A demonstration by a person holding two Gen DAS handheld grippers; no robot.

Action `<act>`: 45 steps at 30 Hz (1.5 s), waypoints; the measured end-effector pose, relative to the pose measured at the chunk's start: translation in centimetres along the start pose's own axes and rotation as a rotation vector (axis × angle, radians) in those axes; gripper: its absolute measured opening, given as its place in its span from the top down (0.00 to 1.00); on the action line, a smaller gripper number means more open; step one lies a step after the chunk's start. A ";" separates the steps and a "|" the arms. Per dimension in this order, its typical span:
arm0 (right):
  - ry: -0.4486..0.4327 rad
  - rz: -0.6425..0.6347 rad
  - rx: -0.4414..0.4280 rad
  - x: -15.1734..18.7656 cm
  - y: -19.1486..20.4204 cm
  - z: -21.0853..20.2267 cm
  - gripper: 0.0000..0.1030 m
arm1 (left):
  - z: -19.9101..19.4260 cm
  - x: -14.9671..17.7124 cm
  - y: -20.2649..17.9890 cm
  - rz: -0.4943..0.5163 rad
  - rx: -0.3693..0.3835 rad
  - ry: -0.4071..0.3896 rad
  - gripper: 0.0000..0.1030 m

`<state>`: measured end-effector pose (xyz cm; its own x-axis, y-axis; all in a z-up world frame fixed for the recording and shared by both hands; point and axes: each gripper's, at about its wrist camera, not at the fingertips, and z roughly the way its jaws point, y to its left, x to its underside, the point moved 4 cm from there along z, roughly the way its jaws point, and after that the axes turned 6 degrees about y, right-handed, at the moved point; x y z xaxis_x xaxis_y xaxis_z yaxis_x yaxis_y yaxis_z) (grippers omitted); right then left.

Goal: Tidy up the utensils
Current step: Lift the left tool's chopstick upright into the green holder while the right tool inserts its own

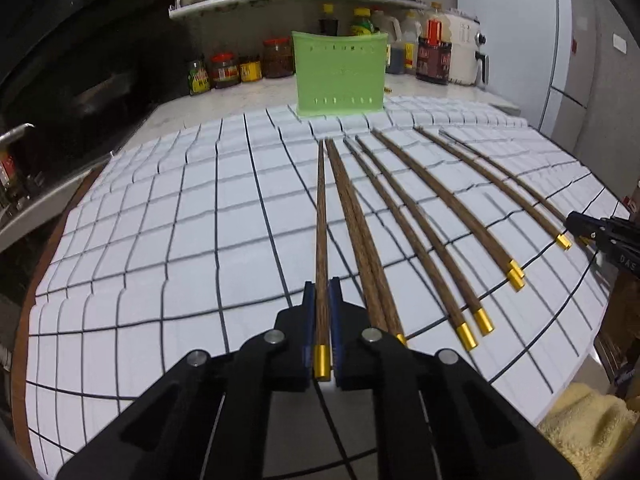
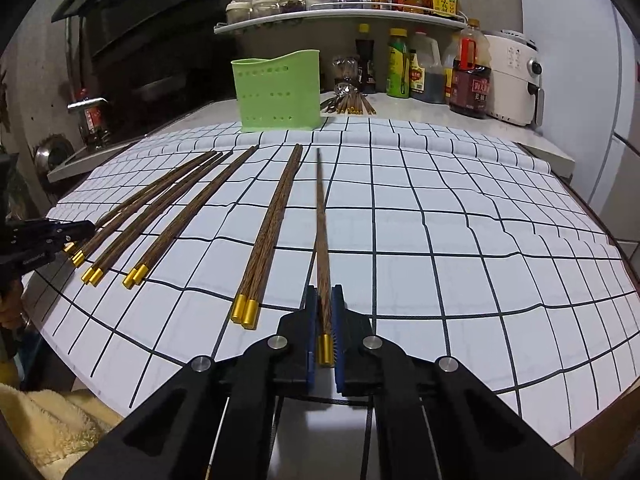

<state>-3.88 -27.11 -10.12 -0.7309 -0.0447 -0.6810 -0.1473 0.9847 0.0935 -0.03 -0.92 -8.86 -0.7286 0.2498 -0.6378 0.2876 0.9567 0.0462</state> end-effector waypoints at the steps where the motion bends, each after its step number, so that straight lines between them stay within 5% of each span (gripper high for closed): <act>1: -0.004 0.011 -0.012 -0.2 0.0 -0.2 0.93 | -0.4 -0.3 0.0 0.000 -0.001 -0.018 0.94; 16: -0.257 0.090 -0.048 -11.2 -0.8 -9.0 0.93 | -10.2 -9.5 2.3 -0.076 0.007 -0.367 0.94; 21: -0.317 0.065 -0.028 -15.1 -0.4 -11.0 0.93 | -12.2 -10.8 3.1 -0.106 0.021 -0.429 0.94; 36: -0.277 0.019 0.010 -18.1 0.5 -8.7 0.93 | -11.6 -10.8 3.9 -0.115 0.039 -0.405 0.94; 45: -0.250 -0.004 0.031 -17.5 1.1 -8.1 0.93 | -9.7 -10.8 3.2 -0.089 0.033 -0.306 0.94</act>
<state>3.35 -26.61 7.85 -0.5421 -0.0091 -0.8402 -0.1264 0.9894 0.0709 2.72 0.90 5.61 -0.5328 0.1036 -0.8399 0.2543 0.9662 -0.0422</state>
